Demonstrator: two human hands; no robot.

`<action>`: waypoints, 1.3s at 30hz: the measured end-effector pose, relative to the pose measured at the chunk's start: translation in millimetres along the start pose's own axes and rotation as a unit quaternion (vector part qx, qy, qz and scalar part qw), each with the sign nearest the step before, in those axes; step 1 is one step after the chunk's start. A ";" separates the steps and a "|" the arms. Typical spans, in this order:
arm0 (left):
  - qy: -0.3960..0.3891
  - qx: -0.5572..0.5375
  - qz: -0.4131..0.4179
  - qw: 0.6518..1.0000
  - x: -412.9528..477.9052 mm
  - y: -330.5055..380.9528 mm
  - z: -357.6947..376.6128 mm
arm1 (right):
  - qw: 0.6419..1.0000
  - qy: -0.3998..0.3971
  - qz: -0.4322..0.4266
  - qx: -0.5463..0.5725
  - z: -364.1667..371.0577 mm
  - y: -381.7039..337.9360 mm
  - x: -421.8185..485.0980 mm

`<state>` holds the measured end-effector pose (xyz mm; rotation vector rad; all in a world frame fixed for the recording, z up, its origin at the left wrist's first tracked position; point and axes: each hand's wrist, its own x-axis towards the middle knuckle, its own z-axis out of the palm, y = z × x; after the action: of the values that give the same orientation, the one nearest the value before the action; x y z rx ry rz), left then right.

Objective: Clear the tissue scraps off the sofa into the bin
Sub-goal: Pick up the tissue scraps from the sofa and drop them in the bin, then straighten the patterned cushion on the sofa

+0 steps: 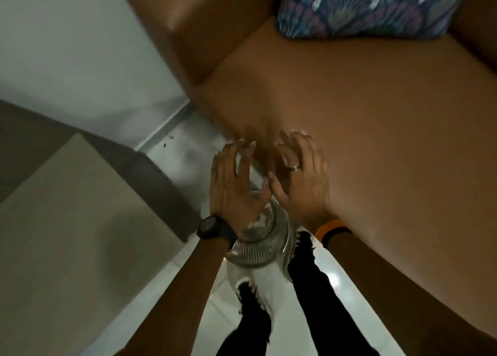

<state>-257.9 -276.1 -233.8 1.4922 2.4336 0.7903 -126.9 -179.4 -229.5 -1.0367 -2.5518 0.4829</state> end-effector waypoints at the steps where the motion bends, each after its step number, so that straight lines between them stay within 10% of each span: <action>1: 0.009 0.002 0.011 1.000 24.7 7.3 -3.9 | 1.000 0.014 0.006 0.002 -10.6 7.6 18.9; 7: 0.067 -0.056 0.085 0.993 175.4 67.8 -11.4 | 0.987 0.103 0.119 0.024 -76.1 75.6 138.4; 12: 0.039 -0.293 -0.019 0.955 289.2 116.8 -4.5 | 0.919 0.257 0.236 0.185 -131.3 162.0 229.9; 16: 0.060 -0.409 -0.109 0.904 347.3 142.6 1.3 | 0.882 0.181 0.290 0.326 -169.1 224.1 278.8; 20: 0.030 -0.413 -0.072 0.907 357.3 147.6 8.5 | 0.898 0.081 0.252 0.351 -191.2 245.3 271.0; 31: -0.244 -0.321 0.092 0.911 383.6 232.1 48.7 | 0.835 0.213 0.340 0.378 -231.4 259.3 135.1; 39: -0.231 -0.336 0.044 0.912 390.3 225.7 70.4 | 0.823 0.263 0.339 0.372 -214.7 287.2 134.9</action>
<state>-241.7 167.4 -127.8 1.3110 1.5345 1.0120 46.9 149.8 -138.9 -1.4448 -1.2524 1.0753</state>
